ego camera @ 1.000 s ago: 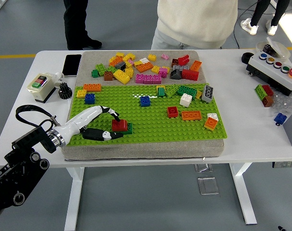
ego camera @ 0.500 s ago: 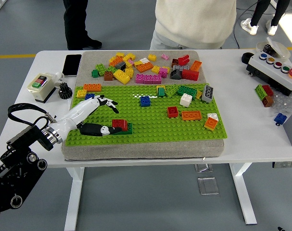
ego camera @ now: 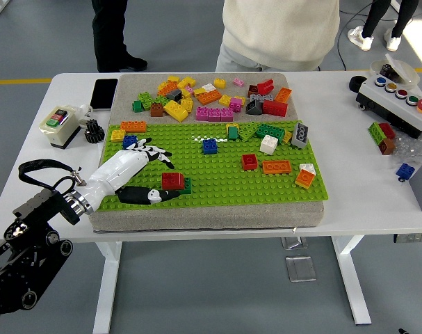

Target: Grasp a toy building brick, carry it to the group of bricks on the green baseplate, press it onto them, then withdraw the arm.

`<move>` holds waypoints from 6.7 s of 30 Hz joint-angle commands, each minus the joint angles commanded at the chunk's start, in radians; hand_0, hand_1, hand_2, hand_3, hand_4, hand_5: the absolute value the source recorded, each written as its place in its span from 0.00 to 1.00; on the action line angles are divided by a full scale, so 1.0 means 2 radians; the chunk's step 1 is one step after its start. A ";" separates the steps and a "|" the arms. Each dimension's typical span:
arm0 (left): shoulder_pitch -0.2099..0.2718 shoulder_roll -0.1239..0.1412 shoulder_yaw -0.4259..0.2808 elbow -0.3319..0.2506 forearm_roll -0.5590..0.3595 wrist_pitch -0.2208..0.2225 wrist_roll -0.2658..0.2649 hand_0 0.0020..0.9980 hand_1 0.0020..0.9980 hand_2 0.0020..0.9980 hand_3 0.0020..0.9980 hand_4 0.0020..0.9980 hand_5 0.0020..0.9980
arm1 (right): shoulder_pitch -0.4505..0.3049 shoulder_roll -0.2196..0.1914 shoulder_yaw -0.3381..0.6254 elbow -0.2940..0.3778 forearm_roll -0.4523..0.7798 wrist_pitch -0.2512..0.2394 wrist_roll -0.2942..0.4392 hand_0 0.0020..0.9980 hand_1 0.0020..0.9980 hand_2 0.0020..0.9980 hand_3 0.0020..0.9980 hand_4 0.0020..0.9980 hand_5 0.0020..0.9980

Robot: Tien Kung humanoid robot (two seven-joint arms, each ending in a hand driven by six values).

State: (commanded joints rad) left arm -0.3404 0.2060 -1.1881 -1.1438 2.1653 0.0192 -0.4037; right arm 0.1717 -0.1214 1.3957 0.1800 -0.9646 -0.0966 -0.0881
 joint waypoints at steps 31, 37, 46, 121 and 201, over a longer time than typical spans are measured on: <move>-0.004 -0.007 0.008 0.033 0.011 0.005 0.001 1.00 0.89 0.85 0.64 1.00 0.82 | 0.001 -0.001 0.000 0.000 0.003 -0.001 0.001 0.76 0.68 0.73 0.66 0.93 0.50; -0.005 -0.008 0.009 0.036 0.011 0.005 0.002 1.00 0.89 0.85 0.64 1.00 0.81 | 0.001 -0.001 0.001 0.000 0.004 -0.001 0.001 0.76 0.68 0.73 0.66 0.93 0.51; -0.006 -0.009 0.011 0.039 0.009 0.005 0.002 1.00 0.88 0.84 0.64 1.00 0.81 | 0.002 -0.001 0.001 0.000 0.004 -0.001 0.001 0.76 0.68 0.73 0.66 0.93 0.51; -0.006 -0.009 0.012 0.048 0.008 0.001 0.004 1.00 0.87 0.83 0.63 1.00 0.77 | 0.001 -0.001 0.004 0.000 0.005 -0.001 0.002 0.76 0.68 0.73 0.67 0.93 0.50; -0.012 -0.011 0.009 0.055 0.020 0.003 0.004 1.00 0.88 0.85 0.63 1.00 0.78 | 0.002 -0.002 0.004 0.000 0.008 0.001 0.004 0.76 0.68 0.73 0.67 0.93 0.50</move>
State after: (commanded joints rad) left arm -0.3646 0.1840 -1.1698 -1.0333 2.2046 0.0247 -0.3947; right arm 0.1750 -0.1250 1.4046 0.1800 -0.9490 -0.0953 -0.0807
